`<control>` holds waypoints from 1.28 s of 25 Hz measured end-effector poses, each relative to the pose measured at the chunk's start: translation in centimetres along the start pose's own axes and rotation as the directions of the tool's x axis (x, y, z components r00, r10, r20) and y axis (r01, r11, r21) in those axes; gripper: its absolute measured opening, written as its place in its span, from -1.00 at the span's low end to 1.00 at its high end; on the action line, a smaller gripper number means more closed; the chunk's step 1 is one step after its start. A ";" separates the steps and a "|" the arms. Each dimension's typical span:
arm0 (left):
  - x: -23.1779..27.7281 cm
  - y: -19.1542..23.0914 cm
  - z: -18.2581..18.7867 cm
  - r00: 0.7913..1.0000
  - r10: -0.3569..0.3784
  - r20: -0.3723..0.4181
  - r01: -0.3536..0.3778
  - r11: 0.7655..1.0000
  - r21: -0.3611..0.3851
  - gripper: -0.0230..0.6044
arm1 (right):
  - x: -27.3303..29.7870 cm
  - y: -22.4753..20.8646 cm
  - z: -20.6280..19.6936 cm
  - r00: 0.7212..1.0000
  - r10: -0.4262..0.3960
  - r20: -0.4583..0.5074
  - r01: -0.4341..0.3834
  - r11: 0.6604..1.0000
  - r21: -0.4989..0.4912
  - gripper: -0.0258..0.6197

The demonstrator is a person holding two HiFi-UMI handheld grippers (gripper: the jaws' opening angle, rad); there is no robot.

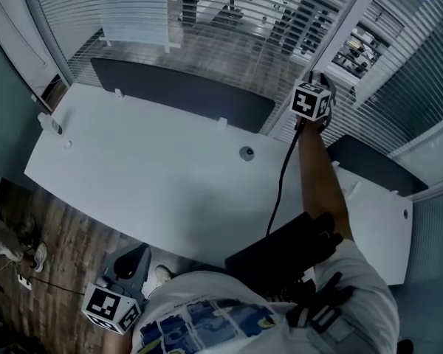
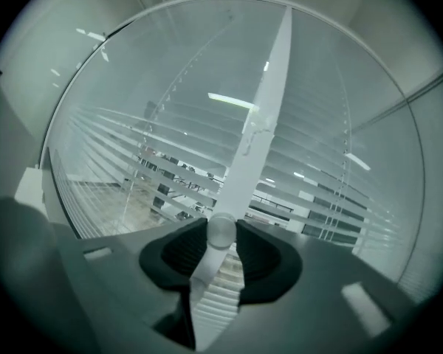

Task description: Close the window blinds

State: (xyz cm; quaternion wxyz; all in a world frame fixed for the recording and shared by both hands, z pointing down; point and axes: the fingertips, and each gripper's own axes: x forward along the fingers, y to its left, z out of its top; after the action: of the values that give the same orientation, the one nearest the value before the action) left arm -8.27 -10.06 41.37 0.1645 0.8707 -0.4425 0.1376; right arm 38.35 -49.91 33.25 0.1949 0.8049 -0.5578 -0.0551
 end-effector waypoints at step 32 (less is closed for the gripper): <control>-0.6 0.2 -0.8 0.999 -0.042 0.011 0.042 0.999 0.008 -0.91 | -0.2 0.3 -1.6 0.983 0.182 0.018 -0.175 0.907 0.383 -0.50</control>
State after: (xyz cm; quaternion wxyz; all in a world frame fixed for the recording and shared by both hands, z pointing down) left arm -8.82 -9.38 41.93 0.1616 0.8812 -0.4244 0.1312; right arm 38.54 -49.42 34.79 0.0433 0.7734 -0.6274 0.0804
